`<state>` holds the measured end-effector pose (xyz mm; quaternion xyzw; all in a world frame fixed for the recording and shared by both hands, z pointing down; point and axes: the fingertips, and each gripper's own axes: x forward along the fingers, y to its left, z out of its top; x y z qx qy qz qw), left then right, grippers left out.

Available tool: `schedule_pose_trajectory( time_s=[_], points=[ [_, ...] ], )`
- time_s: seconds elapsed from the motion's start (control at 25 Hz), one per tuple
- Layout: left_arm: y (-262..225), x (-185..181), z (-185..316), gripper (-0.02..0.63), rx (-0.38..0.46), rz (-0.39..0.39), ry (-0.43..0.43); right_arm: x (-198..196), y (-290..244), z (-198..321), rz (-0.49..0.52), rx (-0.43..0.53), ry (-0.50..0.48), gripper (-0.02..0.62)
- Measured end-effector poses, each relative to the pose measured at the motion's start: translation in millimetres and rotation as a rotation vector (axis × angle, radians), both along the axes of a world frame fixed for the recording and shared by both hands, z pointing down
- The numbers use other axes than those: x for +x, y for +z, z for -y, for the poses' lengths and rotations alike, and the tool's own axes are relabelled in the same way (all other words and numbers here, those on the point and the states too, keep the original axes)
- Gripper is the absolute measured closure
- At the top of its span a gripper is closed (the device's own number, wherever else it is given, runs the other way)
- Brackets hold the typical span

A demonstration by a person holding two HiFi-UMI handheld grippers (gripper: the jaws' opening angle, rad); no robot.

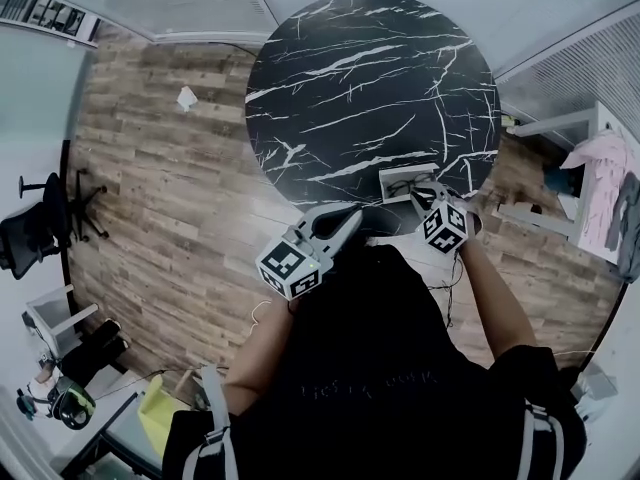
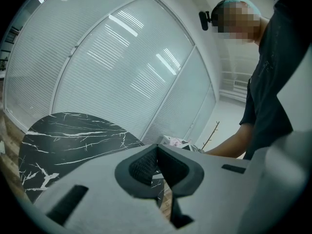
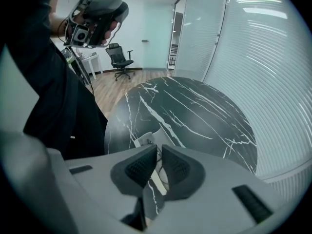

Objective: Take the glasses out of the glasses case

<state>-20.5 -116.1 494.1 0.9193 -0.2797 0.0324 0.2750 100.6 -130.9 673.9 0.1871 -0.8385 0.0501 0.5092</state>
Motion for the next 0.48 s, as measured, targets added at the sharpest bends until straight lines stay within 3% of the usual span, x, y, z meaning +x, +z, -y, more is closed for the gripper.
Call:
schedule_pose_trajectory(
  time_s=[0.48],
  points=[
    [5, -5, 0, 0.589, -0.025, -0.017, -0.013, 4, 35, 1, -0.129, -0.022, -0.134, 0.563]
  ],
)
